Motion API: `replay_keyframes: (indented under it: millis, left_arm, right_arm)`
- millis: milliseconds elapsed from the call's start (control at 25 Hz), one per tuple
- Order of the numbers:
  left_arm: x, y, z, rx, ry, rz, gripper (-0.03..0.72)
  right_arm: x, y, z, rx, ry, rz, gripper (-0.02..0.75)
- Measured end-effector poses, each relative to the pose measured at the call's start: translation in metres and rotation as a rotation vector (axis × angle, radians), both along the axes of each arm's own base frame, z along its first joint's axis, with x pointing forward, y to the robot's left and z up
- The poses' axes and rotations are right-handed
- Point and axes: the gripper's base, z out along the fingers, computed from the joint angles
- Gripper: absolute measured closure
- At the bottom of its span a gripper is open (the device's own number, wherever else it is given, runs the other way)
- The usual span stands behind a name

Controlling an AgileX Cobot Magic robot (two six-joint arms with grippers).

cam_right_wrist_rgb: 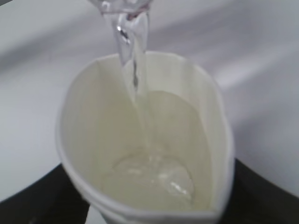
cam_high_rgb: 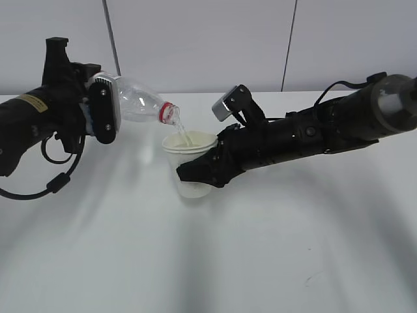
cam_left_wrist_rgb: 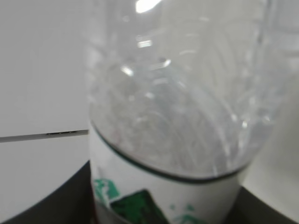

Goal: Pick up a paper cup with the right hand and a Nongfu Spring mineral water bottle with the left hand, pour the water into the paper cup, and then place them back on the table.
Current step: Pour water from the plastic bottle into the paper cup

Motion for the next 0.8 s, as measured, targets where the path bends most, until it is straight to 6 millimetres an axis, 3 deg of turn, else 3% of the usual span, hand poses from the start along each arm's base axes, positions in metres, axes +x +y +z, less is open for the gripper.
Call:
replay_keyframes:
  millis: [800]
  left_arm:
    - [0.0002,0.0008,0.0000,-0.009,0.002,0.011,0.315]
  right_arm:
    - [0.0002,-0.0002,-0.0002,-0.003,-0.002,-0.001,0.266]
